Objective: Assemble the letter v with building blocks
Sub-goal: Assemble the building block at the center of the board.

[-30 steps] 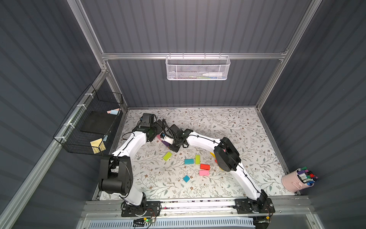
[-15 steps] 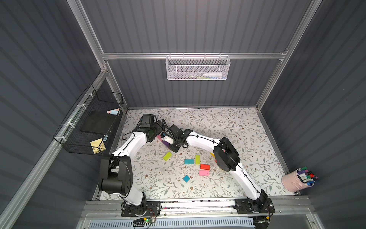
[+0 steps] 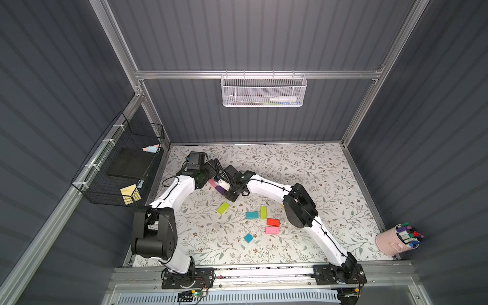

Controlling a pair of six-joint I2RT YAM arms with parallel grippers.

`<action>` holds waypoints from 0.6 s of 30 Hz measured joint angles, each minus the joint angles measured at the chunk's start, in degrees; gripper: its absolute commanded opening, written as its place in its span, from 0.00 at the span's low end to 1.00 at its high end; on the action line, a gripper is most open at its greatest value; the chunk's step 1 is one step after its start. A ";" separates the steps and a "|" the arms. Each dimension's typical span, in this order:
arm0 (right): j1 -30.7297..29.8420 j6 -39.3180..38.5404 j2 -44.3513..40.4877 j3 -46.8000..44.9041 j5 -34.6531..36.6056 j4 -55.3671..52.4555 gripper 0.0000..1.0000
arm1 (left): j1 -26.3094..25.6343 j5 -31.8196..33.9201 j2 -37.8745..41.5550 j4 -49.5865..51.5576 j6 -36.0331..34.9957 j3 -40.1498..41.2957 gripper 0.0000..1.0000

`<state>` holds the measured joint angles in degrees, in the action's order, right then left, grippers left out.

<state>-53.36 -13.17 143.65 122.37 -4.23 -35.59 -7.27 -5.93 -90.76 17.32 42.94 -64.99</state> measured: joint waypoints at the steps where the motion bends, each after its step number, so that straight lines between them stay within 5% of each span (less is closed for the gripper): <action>1: 0.00 0.11 0.00 0.00 0.00 0.00 0.32 | 0.00 0.00 -0.07 -0.17 0.02 0.00 0.99; 12: 0.02 0.35 0.02 0.00 -0.07 -0.11 0.37 | 0.00 -0.02 -0.48 -1.16 0.02 0.17 1.00; 18: 0.04 1.25 0.07 0.00 0.22 -0.50 0.63 | 0.00 -0.02 -0.55 -1.27 -0.15 0.33 0.99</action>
<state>-53.32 -11.92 143.72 122.37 -4.01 -36.10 -7.27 -5.96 -91.31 16.05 42.78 -64.66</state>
